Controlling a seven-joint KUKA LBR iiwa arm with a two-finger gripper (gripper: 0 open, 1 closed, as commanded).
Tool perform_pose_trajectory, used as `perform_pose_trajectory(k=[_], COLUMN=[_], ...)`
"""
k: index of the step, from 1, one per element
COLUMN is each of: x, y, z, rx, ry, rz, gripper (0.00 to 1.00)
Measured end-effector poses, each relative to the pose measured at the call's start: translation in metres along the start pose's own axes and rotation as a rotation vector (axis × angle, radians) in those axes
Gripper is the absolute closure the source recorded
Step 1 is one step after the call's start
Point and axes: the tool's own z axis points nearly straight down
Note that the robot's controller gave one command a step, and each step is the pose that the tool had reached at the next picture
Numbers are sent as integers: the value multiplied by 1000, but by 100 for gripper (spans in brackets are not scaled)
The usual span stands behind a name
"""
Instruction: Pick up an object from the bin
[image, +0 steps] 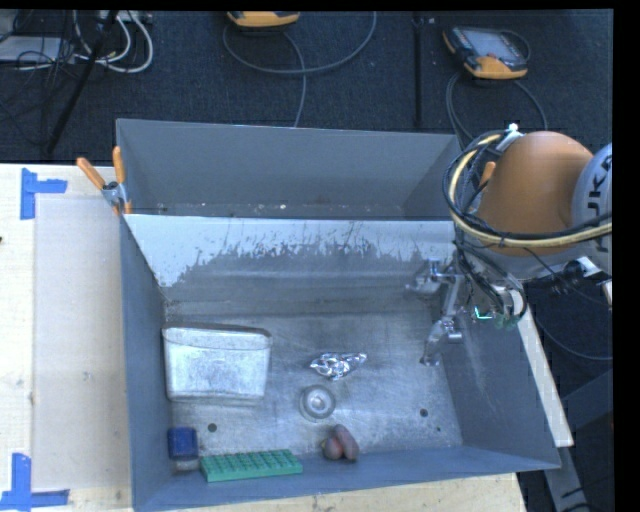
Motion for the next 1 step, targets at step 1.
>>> perform_pose_trajectory(k=[1], x=[4], y=[80], z=[109], rx=[3], ry=[-12], rz=[-83], gripper=[0])
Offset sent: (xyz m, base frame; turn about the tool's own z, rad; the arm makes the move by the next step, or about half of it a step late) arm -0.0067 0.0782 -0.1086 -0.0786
